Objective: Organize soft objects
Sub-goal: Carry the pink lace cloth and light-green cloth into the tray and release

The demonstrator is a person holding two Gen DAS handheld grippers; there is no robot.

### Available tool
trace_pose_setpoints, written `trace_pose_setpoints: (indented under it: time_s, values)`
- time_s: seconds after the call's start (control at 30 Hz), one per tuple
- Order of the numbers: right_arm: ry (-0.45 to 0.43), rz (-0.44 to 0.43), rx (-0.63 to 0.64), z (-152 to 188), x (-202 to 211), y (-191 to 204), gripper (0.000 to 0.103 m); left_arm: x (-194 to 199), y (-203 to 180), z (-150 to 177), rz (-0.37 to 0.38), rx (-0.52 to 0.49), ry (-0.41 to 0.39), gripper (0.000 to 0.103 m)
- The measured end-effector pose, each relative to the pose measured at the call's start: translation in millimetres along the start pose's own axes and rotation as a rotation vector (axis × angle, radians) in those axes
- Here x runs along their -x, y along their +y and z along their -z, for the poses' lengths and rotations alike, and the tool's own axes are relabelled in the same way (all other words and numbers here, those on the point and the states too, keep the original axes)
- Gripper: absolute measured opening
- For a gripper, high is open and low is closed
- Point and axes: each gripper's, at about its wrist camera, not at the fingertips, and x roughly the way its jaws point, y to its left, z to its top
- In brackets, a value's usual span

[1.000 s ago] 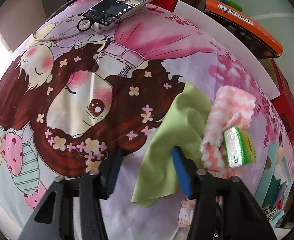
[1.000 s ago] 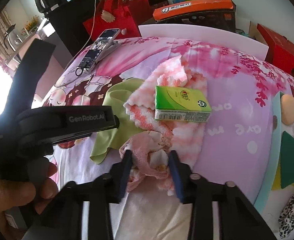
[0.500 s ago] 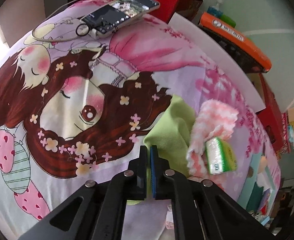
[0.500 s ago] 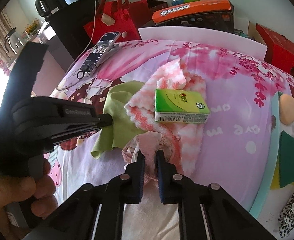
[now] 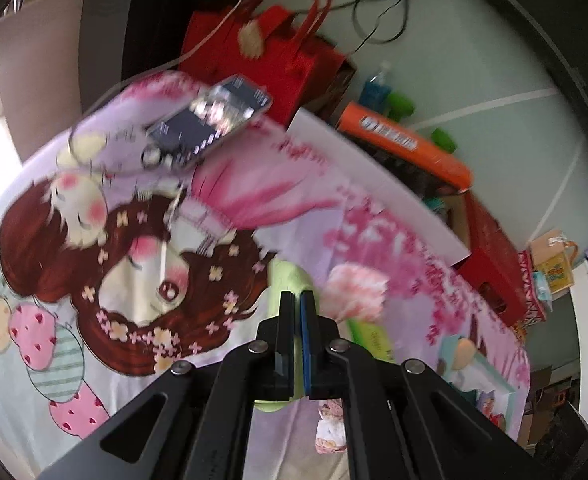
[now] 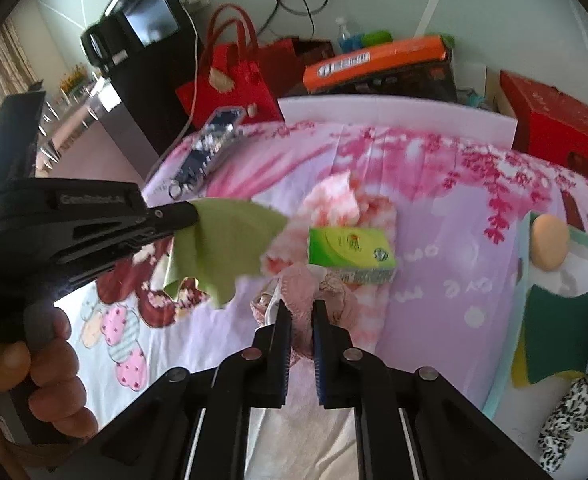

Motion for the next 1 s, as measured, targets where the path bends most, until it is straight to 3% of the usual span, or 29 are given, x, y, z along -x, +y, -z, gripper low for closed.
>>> trace_pose_setpoints:
  time_s: [0.3, 0.43, 0.77, 1.0]
  values:
    - [-0.107, -0.007, -0.015, -9, 41, -2, 0.01, 62, -25, -6, 0.063, -0.072, -0.152, 0.002]
    - [-0.118, 0.049, -0.028, -11, 51, -10, 0.01, 79, -40, -4, 0.08, -0.117, -0.195, 0.002]
    - [-0.115, 0.189, -0.12, -11, 68, -62, 0.01, 84, -87, 12, 0.12, -0.239, -0.186, 0.002]
    - [-0.162, 0.346, -0.254, -5, 105, -123, 0.01, 85, -129, 32, 0.191, -0.345, -0.164, 0.002]
